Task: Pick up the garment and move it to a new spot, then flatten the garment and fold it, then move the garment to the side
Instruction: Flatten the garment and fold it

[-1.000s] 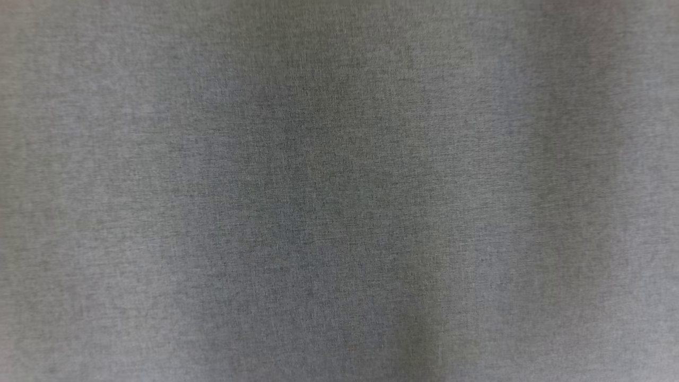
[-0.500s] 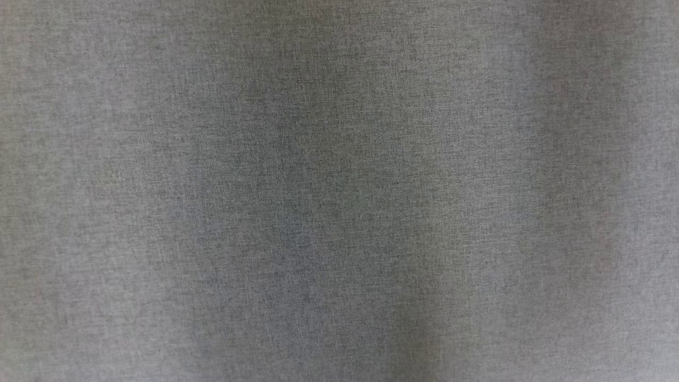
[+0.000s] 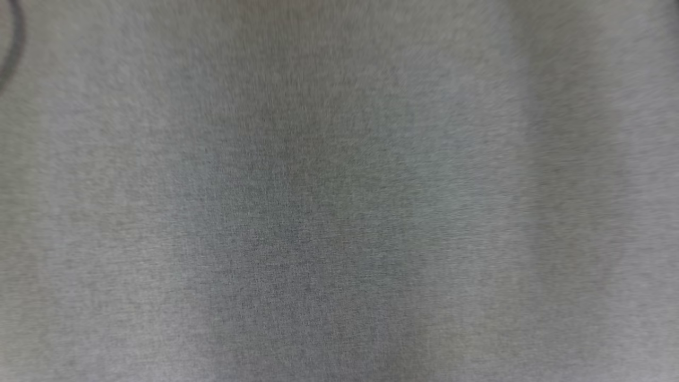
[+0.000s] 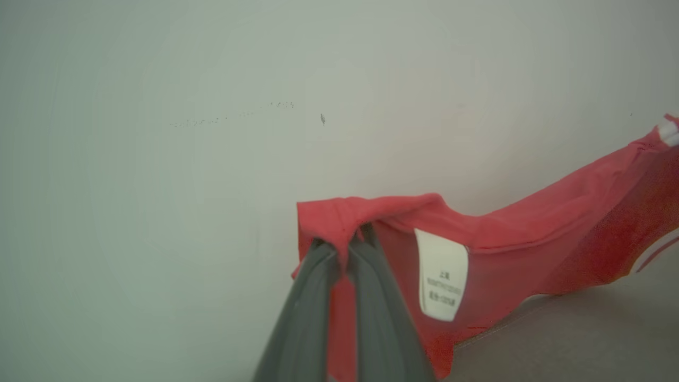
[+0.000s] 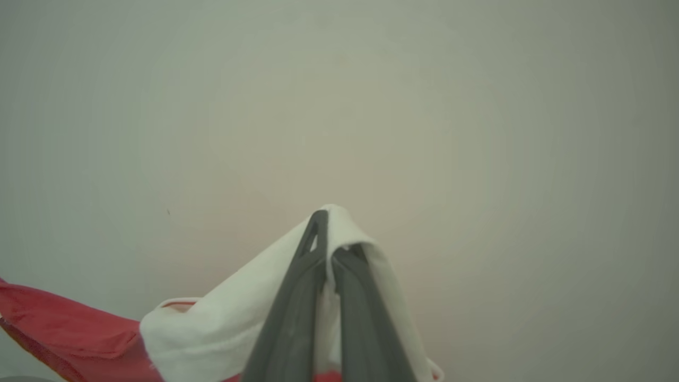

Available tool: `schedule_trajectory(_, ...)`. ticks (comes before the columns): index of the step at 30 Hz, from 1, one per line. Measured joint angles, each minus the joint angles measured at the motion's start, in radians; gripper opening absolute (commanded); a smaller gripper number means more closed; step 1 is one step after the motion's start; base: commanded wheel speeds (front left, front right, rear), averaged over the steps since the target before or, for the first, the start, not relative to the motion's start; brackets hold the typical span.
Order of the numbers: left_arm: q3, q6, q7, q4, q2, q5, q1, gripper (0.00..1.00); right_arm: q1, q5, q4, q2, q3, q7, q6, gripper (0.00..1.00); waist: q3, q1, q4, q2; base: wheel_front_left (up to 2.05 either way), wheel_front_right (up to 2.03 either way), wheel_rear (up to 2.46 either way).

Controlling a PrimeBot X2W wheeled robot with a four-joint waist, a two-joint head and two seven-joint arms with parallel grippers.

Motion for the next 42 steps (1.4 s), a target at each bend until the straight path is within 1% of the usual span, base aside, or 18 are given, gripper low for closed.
schedule_trajectory(1, 0.030, 0.007, -0.003, -0.039, 0.009, 0.005, 0.048, 0.00, 0.059, 0.014, -0.045, -0.016, 0.008, 0.005, 0.000, 0.00, -0.017, -0.0002, -0.001, -0.0001, 0.00, 0.00, 0.00)
schedule_trajectory(5, 0.162, 0.078, -0.003, -0.199, 0.034, 0.049, 0.308, 0.00, 0.316, 0.074, -0.232, -0.083, 0.005, 0.044, 0.000, 0.00, -0.087, -0.0003, -0.006, -0.0002, 0.00, 0.00, 0.00)
schedule_trajectory(8, 0.241, 0.119, -0.003, -0.319, 0.035, 0.085, 0.501, 0.00, 0.518, 0.093, -0.378, -0.125, -0.030, 0.081, 0.000, 0.00, -0.139, -0.0002, -0.009, -0.0001, 0.00, 0.00, 0.00)
schedule_trajectory(10, 0.296, 0.143, -0.003, -0.393, 0.035, 0.105, 0.617, 0.00, 0.660, 0.102, -0.468, -0.136, -0.071, 0.108, 0.000, 0.00, -0.173, -0.0004, -0.011, -0.0003, 0.00, 0.00, 0.00)
schedule_trajectory(11, 0.317, 0.151, -0.003, -0.430, 0.035, 0.115, 0.673, 0.00, 0.730, 0.102, -0.514, -0.137, -0.093, 0.123, 0.000, 0.00, -0.189, -0.0004, -0.012, -0.0003, 0.00, 0.00, 0.00)
schedule_trajectory(13, 0.349, 0.183, -0.003, -0.494, 0.030, 0.148, 0.792, 0.00, 0.878, 0.099, -0.596, -0.133, -0.146, 0.154, 0.000, 0.00, -0.219, -0.0004, -0.013, -0.0003, 0.00, 0.00, 0.00)
schedule_trajectory(14, 0.366, 0.187, -0.003, -0.520, 0.025, 0.156, 0.848, 0.00, 0.947, 0.093, -0.631, -0.129, -0.169, 0.176, 0.000, 0.00, -0.233, -0.0004, -0.013, -0.0002, 0.00, 0.00, 0.00)
schedule_trajectory(18, 0.412, 0.208, -0.003, -0.595, -0.004, 0.182, 1.051, 0.00, 1.181, 0.063, -0.767, -0.068, -0.279, 0.237, 0.000, 0.00, -0.284, -0.0004, -0.016, -0.0003, 0.00, 0.00, 0.00)
schedule_trajectory(20, 0.435, 0.208, -0.003, -0.613, -0.029, 0.192, 1.129, 0.00, 1.280, 0.049, -0.820, -0.024, -0.327, 0.266, 0.000, 0.00, -0.304, -0.0004, -0.018, -0.0003, 0.00, 0.00, 0.00)
schedule_trajectory(23, 0.437, 0.202, -0.003, -0.612, -0.056, 0.245, 1.232, 0.00, 1.413, 0.023, -0.883, 0.035, -0.370, 0.304, 0.000, 0.00, -0.330, -0.0003, -0.019, -0.0003, 0.00, 0.00, 0.00)
schedule_trajectory(26, 0.460, 0.188, -0.003, -0.607, -0.107, 0.259, 1.315, 0.00, 1.528, -0.001, -0.922, 0.084, -0.408, 0.334, 0.000, 0.00, -0.352, -0.0002, -0.018, -0.0003, 0.00, 0.00, 0.00)
schedule_trajectory(28, 0.475, 0.180, -0.003, -0.591, -0.125, 0.289, 1.360, 0.00, 1.598, -0.021, -0.936, 0.098, -0.421, 0.344, 0.000, 0.00, -0.366, -0.0001, -0.016, -0.0002, 0.00, 0.00, 0.00)
schedule_trajectory(31, 0.529, 0.168, -0.003, -0.582, -0.177, 0.289, 1.437, 0.00, 1.697, -0.048, -0.948, 0.116, -0.427, 0.352, 0.000, 0.00, -0.389, -0.0002, -0.012, -0.0002, 0.00, 0.00, 0.00)
schedule_trajectory(34, 0.548, 0.144, -0.003, -0.564, -0.206, 0.320, 1.513, 0.00, 1.782, -0.069, -0.948, 0.128, -0.430, 0.359, 0.000, 0.00, -0.414, -0.0002, -0.007, -0.0002, 0.00, 0.00, 0.00)
schedule_trajectory(36, 0.570, 0.143, -0.003, -0.551, -0.226, 0.346, 1.563, 0.00, 1.822, -0.069, -0.937, 0.137, -0.432, 0.369, 0.000, 0.00, -0.430, -0.0002, -0.005, -0.0002, 0.00, 0.00, 0.00)
schedule_trajectory(42, 0.625, 0.112, -0.003, -0.512, -0.291, 0.384, 1.675, 0.00, 1.912, -0.076, -0.918, 0.154, -0.451, 0.370, 0.000, 0.00, -0.476, -0.0002, 0.003, -0.0002, 0.00, 0.00, 0.00)
